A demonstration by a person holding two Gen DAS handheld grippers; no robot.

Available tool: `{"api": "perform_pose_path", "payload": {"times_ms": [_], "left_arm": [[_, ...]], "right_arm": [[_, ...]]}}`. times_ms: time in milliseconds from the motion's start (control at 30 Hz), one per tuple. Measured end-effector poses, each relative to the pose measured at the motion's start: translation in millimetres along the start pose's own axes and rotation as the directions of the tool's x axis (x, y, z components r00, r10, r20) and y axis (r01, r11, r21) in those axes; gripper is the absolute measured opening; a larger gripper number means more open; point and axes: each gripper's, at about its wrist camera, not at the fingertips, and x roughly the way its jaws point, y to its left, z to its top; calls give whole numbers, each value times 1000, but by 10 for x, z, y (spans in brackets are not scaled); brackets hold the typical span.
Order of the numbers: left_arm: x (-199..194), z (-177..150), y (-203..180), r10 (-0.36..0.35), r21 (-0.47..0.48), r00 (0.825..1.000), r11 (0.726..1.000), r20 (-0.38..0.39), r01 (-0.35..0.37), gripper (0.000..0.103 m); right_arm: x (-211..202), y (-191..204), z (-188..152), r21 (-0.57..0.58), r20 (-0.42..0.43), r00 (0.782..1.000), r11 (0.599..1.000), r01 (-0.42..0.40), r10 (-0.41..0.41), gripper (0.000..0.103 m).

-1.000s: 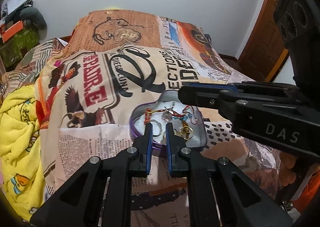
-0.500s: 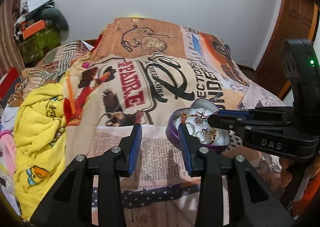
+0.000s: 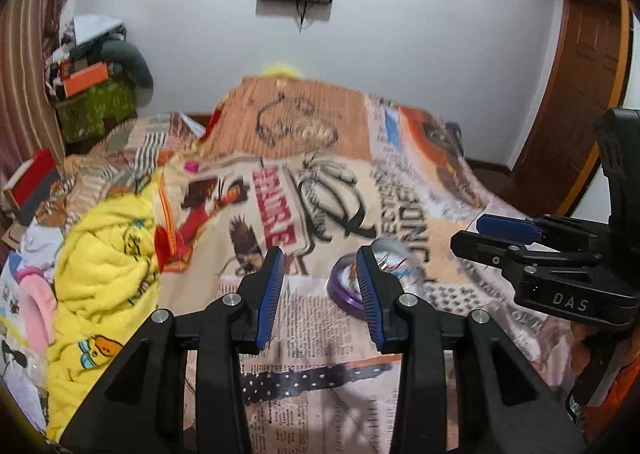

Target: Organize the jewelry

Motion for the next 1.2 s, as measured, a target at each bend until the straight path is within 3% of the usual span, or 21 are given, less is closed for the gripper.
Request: {"api": "perform_pose_path", "payload": {"times_ms": [167, 300, 400, 533, 633, 667, 700, 767, 833, 1067, 1200], "left_arm": [[-582, 173, -193, -17, 21, 990, 1000, 142, 14, 37], [-1071, 276, -360, -21, 43, 963, 999, 267, 9, 44], [-1455, 303, -476, -33, 52, 931, 999, 363, 15, 48], [-1842, 271, -605, -24, 60, 888, 998, 459, -4, 58], [-2012, 221, -697, -6, 68, 866, 997, 500, -32, 75], [-2047, 205, -724, 1, 70, 861, 997, 509, -43, 86], [-2082, 187, -745, 9, 71, 855, 996, 518, -54, 95], [-2128, 144, -795, 31, 69, 845, 994, 534, -80, 99], [-2134, 121, -826, 35, 70, 848, 994, 529, -85, 99], [-2146, 52, -860, 56, 52, 853, 994, 519, -96, 102], [-2125, 31, -858, 61, 50, 857, 994, 511, -100, 102]], "right_arm": [[-628, 85, 101, -17, 138, 990, 999, 27, -24, 41], [-1227, 192, 121, -19, 290, 955, 998, 62, -54, 45], [-1664, 275, 85, -4, 409, 910, 997, 74, -65, 55], [-2158, 392, -74, 35, 556, 823, 992, 118, -118, 76], [-2361, 461, -173, 61, 614, 773, 986, 155, -159, 89], [-2397, 478, -195, 68, 622, 764, 984, 163, -170, 93], [-2410, 490, -215, 74, 626, 760, 983, 167, -176, 98], [-2417, 491, -239, 87, 626, 757, 982, 170, -187, 102], [-2403, 498, -265, 106, 623, 755, 979, 177, -204, 103], [-2349, 555, -349, 84, 578, 788, 976, 201, -212, 103], [-2376, 526, -410, 84, 570, 794, 976, 202, -213, 103]]}}
